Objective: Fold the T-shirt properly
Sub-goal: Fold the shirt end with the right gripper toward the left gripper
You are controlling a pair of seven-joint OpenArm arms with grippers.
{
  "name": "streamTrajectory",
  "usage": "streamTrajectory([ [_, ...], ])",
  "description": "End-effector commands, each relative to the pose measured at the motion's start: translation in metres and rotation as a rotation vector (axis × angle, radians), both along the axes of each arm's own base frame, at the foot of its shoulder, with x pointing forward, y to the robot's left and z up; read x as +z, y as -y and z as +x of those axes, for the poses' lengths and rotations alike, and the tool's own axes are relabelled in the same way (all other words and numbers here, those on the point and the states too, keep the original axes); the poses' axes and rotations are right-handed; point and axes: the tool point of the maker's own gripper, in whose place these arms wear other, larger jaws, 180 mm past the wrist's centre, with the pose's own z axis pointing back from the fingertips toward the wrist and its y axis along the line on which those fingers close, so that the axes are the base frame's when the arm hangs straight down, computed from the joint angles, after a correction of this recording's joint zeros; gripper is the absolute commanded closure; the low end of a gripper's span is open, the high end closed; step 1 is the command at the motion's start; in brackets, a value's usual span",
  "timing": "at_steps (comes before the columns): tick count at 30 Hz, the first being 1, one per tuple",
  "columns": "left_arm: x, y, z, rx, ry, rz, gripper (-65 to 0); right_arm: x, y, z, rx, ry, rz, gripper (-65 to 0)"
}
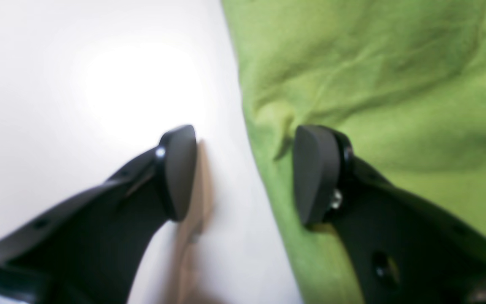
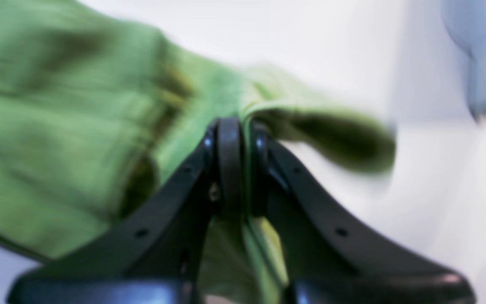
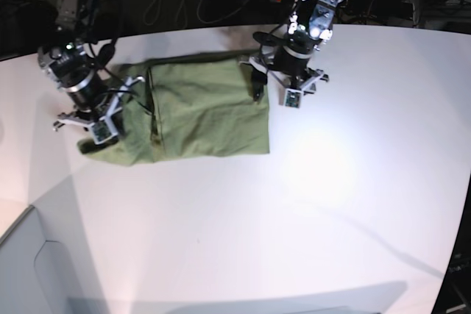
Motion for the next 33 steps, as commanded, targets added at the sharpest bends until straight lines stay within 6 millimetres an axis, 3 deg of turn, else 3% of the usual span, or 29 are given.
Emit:
streamTrajectory([
  [1,0.003,0.0,0.003,0.002,0.005,-0.002,-35.4,0.017,-0.017,0.003,0.053,0.058,0.022,0.0],
  [5,0.003,0.0,0.004,0.002,0.006,-0.001,-35.4,0.021,-0.073,-0.004,0.208,0.068,0.066,0.0],
  [13,0.002,0.0,0.002,0.001,-0.001,0.0,-35.4,0.036,-0.161,-0.002,0.451,0.107,0.143,0.0],
  [15,0.002,0.0,0.002,0.001,-0.001,0.0,-35.4,0.027,-0.178,-0.002,0.494,0.08,0.157,0.0],
  [21,0.005,0.0,0.004,0.002,0.007,-0.003,-35.4,-0.019,-0.201,0.001,0.566,-0.056,0.154,0.0],
  [26,0.004,-0.001,0.003,0.006,0.004,-0.002,-35.4,-0.028,-0.207,0.0,0.585,-0.086,0.156,-0.3],
  [29,0.003,-0.002,0.003,0.009,0.002,0.0,-35.4,-0.028,-0.216,-0.006,0.617,-0.089,0.157,-9.2],
  [33,0.004,-0.003,0.002,0.012,0.002,0.0,-35.5,-0.029,-0.224,-0.014,0.649,-0.093,0.155,-34.7],
])
